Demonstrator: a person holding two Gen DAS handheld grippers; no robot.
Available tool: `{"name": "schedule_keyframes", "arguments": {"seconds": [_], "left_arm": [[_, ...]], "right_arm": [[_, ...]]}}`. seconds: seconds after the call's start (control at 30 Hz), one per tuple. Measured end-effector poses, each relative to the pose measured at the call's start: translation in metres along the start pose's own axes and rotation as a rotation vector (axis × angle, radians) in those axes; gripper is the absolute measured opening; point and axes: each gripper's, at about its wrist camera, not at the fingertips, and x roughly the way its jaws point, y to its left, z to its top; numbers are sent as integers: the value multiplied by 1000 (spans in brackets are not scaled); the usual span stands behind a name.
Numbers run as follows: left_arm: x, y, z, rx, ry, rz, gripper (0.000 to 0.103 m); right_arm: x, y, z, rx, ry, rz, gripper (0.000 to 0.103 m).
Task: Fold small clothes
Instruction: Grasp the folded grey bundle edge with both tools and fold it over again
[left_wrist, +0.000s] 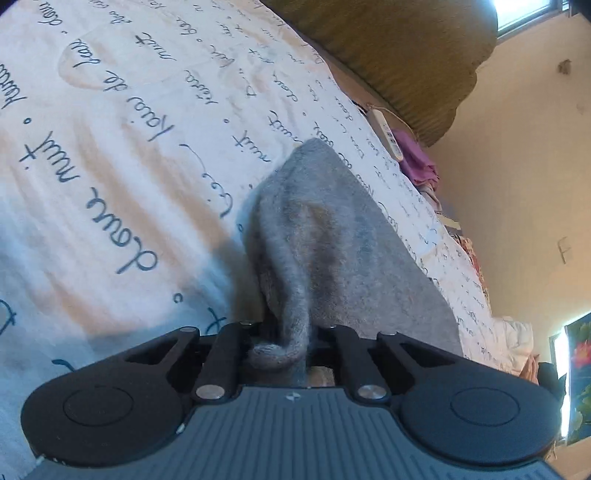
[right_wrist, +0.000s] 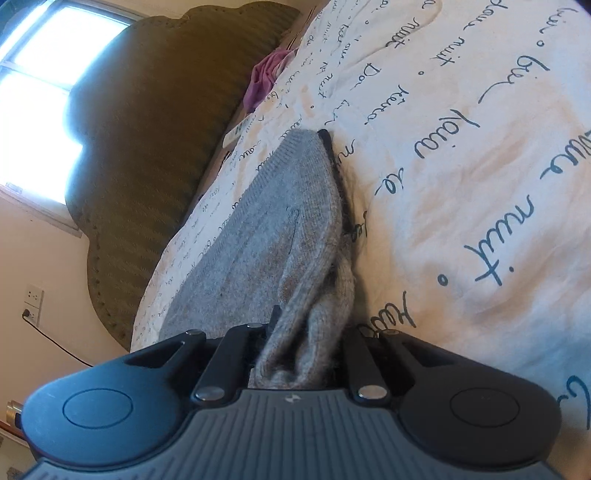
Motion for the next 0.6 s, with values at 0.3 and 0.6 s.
{"name": "schedule_keyframes", "arguments": {"seconds": [0.3,0.6], "left_arm": [[-95,-10,0,106,-113,-150,7],[-151,64,-48,53,-24,-59,11]], "right_arm": [[-63,32,-18,-77,16,179,5],[-90,-17,-78,-6,152,-5,13]]}}
